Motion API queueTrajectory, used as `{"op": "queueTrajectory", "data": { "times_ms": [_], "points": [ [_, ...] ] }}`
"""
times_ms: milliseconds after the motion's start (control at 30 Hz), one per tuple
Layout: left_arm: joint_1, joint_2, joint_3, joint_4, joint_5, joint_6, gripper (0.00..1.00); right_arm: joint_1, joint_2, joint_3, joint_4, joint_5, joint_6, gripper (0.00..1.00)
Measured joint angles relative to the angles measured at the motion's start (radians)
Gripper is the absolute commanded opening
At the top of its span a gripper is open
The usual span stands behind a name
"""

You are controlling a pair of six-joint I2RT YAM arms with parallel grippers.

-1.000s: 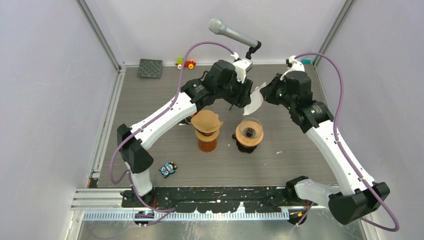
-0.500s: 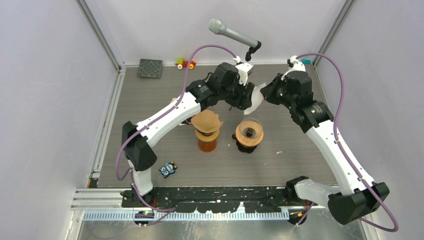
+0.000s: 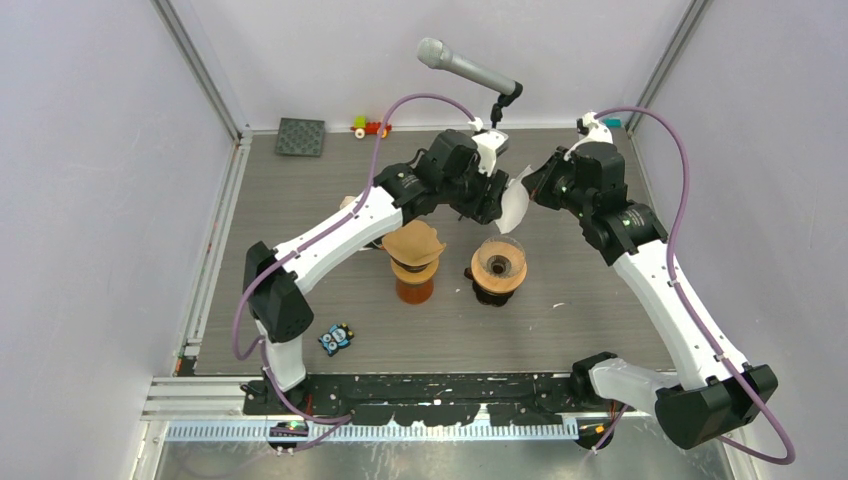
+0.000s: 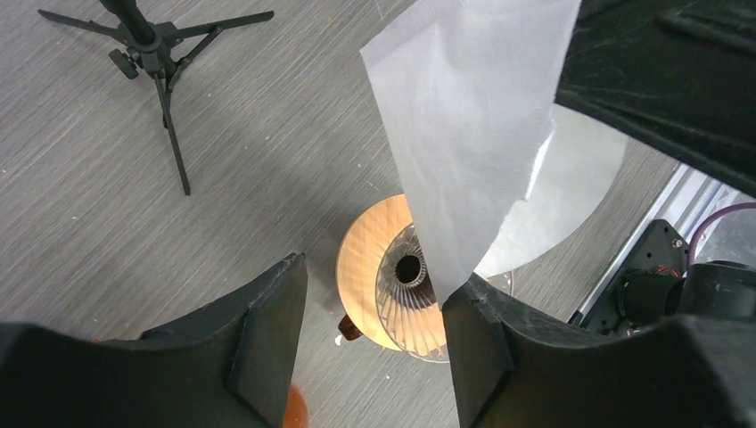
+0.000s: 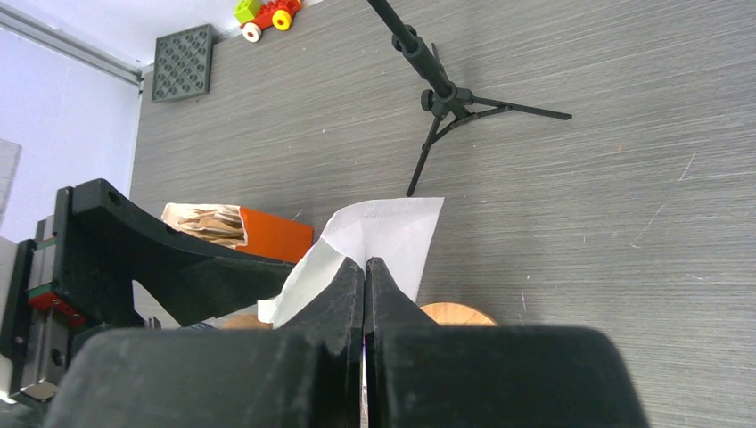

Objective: Place the coffee filter in the dripper
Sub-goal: Place the coffee filter in the coffee dripper.

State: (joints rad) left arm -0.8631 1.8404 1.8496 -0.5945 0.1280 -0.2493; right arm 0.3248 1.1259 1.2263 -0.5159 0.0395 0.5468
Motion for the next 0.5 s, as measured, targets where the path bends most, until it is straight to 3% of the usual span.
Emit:
{"op": "queueTrajectory", "data": {
  "times_ms": [500],
  "points": [
    [-0.001,-0.021,-0.02,0.014,0.005,0.028,0.65,-0.02,0.0,-0.016,0.015,-0.023,0.029,0.0]
  ]
}}
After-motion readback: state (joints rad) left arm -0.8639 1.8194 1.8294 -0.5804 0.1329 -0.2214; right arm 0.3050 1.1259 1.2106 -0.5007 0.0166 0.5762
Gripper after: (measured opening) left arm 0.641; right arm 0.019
